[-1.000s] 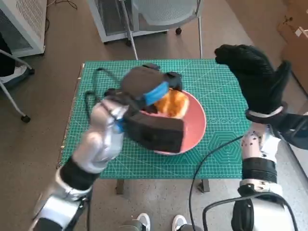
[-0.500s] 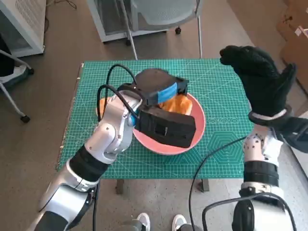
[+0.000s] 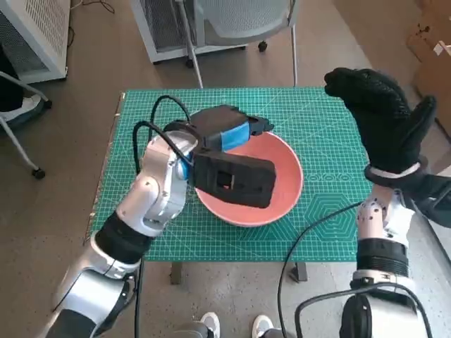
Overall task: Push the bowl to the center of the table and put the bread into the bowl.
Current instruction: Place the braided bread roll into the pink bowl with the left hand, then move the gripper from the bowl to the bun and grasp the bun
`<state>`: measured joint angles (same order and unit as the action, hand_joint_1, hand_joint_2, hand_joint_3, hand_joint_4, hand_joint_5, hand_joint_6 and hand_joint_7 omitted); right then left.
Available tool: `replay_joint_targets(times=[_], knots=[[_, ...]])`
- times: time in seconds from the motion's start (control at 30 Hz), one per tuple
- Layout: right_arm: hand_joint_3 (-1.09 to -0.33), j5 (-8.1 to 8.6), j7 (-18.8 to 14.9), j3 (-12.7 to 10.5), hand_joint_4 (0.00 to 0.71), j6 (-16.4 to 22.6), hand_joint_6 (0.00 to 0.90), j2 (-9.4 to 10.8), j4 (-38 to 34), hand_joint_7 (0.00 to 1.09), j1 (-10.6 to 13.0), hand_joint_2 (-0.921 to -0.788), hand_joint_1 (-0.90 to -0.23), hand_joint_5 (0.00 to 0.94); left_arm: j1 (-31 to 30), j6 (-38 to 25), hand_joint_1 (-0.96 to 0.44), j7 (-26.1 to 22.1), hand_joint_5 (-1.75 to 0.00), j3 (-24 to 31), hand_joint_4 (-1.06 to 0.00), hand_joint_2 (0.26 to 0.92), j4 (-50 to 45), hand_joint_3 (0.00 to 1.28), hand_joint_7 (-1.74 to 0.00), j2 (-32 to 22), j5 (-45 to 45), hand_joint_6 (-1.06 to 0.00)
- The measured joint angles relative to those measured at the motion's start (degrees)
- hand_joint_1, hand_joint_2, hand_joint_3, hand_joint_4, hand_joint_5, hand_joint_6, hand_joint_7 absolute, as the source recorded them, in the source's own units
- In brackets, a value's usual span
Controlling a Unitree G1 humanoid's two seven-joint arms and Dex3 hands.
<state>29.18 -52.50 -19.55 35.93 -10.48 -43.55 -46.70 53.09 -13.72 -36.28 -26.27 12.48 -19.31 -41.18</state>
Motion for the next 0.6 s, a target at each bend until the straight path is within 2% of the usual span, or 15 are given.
replay_joint_targets(times=[0.33, 0.6], knots=[[-0.69, -0.11, 0.3, 0.7, 0.271, 0.0, 0.367, 0.3, -0.1, 0.0, 0.0, -0.921, -0.649, 0.001, -2.4, -0.7, -0.36, -1.0, 0.0, 2.4, 0.0, 0.77, -3.8, 0.01, -0.01, -1.8, 2.8, -0.24], [-0.69, -0.08, 0.4, 1.2, 0.274, -0.4, 0.369, 0.4, 0.2, 0.0, 0.0, -0.921, -0.653, 0.002, -5.3, -4.7, -0.29, -4.1, 0.0, 6.9, 0.0, 0.724, -14.7, 0.0, -0.01, -7.0, 3.0, -0.25]])
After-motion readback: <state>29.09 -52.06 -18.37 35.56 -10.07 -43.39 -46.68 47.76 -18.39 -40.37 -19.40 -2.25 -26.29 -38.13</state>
